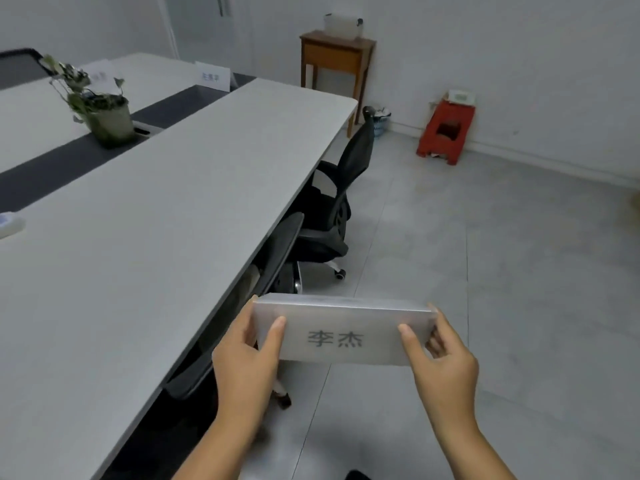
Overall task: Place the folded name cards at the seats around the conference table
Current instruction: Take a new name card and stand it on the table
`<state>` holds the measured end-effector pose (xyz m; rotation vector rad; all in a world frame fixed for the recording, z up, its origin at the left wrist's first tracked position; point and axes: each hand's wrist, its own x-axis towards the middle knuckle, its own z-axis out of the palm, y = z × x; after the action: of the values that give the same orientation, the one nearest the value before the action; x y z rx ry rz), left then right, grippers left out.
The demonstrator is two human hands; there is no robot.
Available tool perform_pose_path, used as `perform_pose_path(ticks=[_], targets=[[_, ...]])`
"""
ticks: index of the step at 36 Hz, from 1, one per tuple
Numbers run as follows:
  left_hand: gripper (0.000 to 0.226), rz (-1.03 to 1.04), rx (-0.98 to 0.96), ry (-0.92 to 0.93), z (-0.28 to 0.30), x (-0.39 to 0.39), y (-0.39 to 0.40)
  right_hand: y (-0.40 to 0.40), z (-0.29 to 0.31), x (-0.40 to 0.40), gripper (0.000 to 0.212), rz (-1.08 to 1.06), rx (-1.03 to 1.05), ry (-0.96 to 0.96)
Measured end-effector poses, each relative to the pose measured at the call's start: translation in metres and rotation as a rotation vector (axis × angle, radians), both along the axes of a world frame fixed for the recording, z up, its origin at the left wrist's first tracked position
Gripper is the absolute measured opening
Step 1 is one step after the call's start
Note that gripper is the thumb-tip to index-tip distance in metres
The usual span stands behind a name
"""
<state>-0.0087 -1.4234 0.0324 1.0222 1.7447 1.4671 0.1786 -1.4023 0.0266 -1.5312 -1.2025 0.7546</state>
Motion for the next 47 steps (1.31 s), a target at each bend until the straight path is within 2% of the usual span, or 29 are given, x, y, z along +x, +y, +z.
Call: perform_pose_path(ticks=[6, 12, 18, 22, 27, 36, 47], targets=[[0.026, 0.268, 0.007, -0.042, 0.013, -0.023, 0.065, 0.11, 0.015, -0.033, 0.048, 0.218, 0.045, 0.006], [0.023, 0.637, -0.033, -0.028, 0.014, -0.059, 0.104, 0.202, 0.019, -0.106, 0.051, 0.584, 0.029, -0.068], [0.049, 0.981, -0.136, -0.042, 0.001, -0.101, 0.089, 0.233, 0.011, -0.203, 0.052, 1.044, -0.056, -0.157], [0.05, 1.114, -0.234, -0.015, -0.015, -0.134, 0.058, 0.221, -0.004, -0.273, 0.054, 1.314, -0.123, -0.29], [0.048, 1.23, -0.342, -0.028, -0.044, -0.182, 0.009, 0.179, -0.033, -0.35, 0.049, 1.481, -0.089, -0.417], [0.05, 1.432, -0.336, -0.199, -0.069, -0.259, -0.083, 0.072, -0.062, -0.449, 0.055, 1.592, -0.195, -0.481], [0.055, 1.54, -0.341, -0.229, -0.098, -0.293, -0.126, 0.019, -0.079, -0.494, 0.054, 1.622, -0.208, -0.538]])
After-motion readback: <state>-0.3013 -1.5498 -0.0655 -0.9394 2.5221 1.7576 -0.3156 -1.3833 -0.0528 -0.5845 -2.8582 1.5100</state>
